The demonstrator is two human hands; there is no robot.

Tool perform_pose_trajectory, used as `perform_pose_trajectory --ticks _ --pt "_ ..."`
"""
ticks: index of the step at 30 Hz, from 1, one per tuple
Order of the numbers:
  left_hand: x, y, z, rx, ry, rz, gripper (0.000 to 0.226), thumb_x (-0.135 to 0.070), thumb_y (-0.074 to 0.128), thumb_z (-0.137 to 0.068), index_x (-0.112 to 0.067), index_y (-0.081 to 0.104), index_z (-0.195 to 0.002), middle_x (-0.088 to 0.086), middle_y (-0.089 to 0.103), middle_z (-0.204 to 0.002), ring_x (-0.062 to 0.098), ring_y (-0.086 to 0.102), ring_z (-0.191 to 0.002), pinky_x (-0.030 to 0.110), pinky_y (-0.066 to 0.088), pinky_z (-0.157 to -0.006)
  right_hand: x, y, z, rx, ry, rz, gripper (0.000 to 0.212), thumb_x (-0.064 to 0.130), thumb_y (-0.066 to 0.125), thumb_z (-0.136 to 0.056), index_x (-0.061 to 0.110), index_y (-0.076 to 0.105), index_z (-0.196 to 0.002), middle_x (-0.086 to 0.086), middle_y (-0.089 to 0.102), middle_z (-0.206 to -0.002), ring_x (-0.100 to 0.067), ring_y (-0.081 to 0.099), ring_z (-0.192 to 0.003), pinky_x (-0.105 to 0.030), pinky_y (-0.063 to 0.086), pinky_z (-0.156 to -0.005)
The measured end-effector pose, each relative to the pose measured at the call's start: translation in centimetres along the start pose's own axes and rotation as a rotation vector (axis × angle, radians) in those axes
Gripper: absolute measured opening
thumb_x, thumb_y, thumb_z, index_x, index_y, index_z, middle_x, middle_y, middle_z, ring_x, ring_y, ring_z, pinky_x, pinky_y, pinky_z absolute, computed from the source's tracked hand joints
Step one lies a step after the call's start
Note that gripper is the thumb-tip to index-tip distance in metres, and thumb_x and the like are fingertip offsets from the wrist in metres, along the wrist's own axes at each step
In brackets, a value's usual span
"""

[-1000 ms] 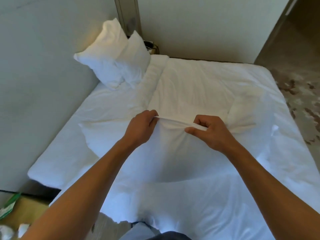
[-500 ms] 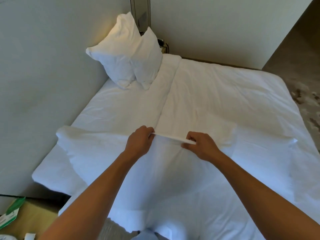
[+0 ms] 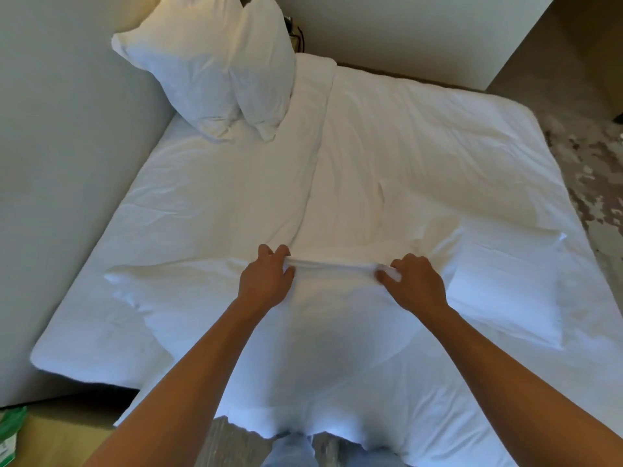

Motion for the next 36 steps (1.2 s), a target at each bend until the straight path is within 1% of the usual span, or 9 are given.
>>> perform_pose_trajectory --ticks 3,6,11,15,20,24,29,33,36 --pt "0.8 -0.6 -0.1 0.022 -0.025 -0.013 0.039 -0.045 0.057 -0.099 -0.02 0.055 -0.129 0.009 0.049 -0.126 0.036 0.068 -0.093 0.038 0.053 -0.076 0.5 -0.7 -0.2 -0.061 -0.003 0.099 0.057 0.072 0.059 -0.091 0.018 0.077 -0.096 -0.003 0.07 -0.101 -0.028 0.064 -0.1 -0.035 0.049 -0.072" --pt "1.1 -1.3 0.0 -0.004 -0.025 -0.011 0.037 -0.043 0.057 -0.099 -0.019 0.058 -0.127 0.009 0.049 -0.122 0.035 0.068 -0.089 0.038 0.053 -0.075 0.4 -1.1 -0.7 -0.007 0.018 0.07 0.055 0.079 0.059 -0.086 0.025 0.064 -0.078 0.002 0.065 -0.087 -0.025 0.067 -0.082 -0.031 0.043 -0.065" --pt "1.2 -2.3 0.3 -0.013 -0.035 -0.03 0.025 -0.033 0.054 -0.102 -0.013 0.063 -0.115 0.011 0.051 -0.113 0.037 0.066 -0.088 0.036 0.05 -0.075 -0.6 -1.6 -1.2 -0.038 -0.092 -0.021 0.044 0.057 0.067 -0.095 0.018 0.069 -0.075 0.004 0.055 -0.069 -0.025 0.059 -0.067 -0.038 0.051 -0.077" --pt "0.4 -2.8 0.7 -0.019 -0.011 -0.019 0.019 -0.03 0.053 -0.102 -0.015 0.06 -0.112 0.008 0.051 -0.109 0.033 0.064 -0.087 0.037 0.05 -0.073 -1.7 -1.1 -1.8 0.013 -0.138 -0.216 0.029 0.043 0.069 -0.099 0.02 0.065 -0.082 0.005 0.059 -0.087 -0.02 0.059 -0.074 -0.03 0.041 -0.068" --pt "0.0 -2.9 1.7 -0.065 -0.057 -0.029 0.015 -0.029 0.046 -0.105 -0.018 0.056 -0.105 0.009 0.061 -0.092 0.033 0.062 -0.083 0.035 0.043 -0.065 -1.9 -1.3 -1.8 0.075 -0.271 -0.31 0.03 0.046 0.057 -0.104 0.032 0.046 -0.08 0.009 0.052 -0.067 -0.008 0.052 -0.062 -0.031 0.039 -0.06" --pt "-0.8 -3.3 2.1 -0.103 -0.113 -0.017 0.014 -0.028 0.045 -0.106 -0.018 0.054 -0.104 0.007 0.064 -0.08 0.034 0.062 -0.074 0.037 0.049 -0.064 -2.8 -1.1 -2.5 0.193 -0.201 -0.379 0.03 0.06 0.064 -0.097 0.03 0.062 -0.089 0.01 0.069 -0.078 -0.01 0.064 -0.074 -0.029 0.053 -0.068" --pt "-1.8 -4.1 2.4 -0.1 -0.158 -0.018 0.016 -0.028 0.043 -0.107 -0.018 0.056 -0.106 0.01 0.07 -0.079 0.033 0.067 -0.072 0.044 0.059 -0.071 -3.4 -2.1 -3.4 0.236 -0.236 -0.452 0.017 0.05 0.072 -0.094 0.034 0.076 -0.09 0.029 0.069 -0.077 0.007 0.063 -0.074 -0.02 0.042 -0.068" --pt "-2.4 -4.7 2.6 -0.112 -0.152 -0.024 0.016 -0.027 0.042 -0.107 -0.019 0.056 -0.108 0.01 0.072 -0.08 0.032 0.069 -0.075 0.047 0.06 -0.076 -2.8 -2.7 -3.4 0.255 -0.268 -0.424 0.017 0.043 0.077 -0.094 0.026 0.078 -0.093 0.016 0.071 -0.086 0.001 0.059 -0.07 -0.025 0.044 -0.072" --pt "-2.2 -4.7 3.2 -0.114 -0.161 -0.001 0.016 -0.029 0.044 -0.107 -0.019 0.057 -0.106 0.01 0.072 -0.082 0.031 0.07 -0.074 0.048 0.06 -0.077 -2.3 -4.0 -3.5 0.139 -0.227 -0.532 0.016 0.04 0.072 -0.098 0.026 0.078 -0.091 0.013 0.071 -0.076 0.0 0.061 -0.061 -0.028 0.048 -0.067"
Point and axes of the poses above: each hand's wrist, its own z-axis away from the middle knuckle, its own y-axis out of the palm, x = y × z, the point moved 4 cm from there along -z, towards the middle knuckle
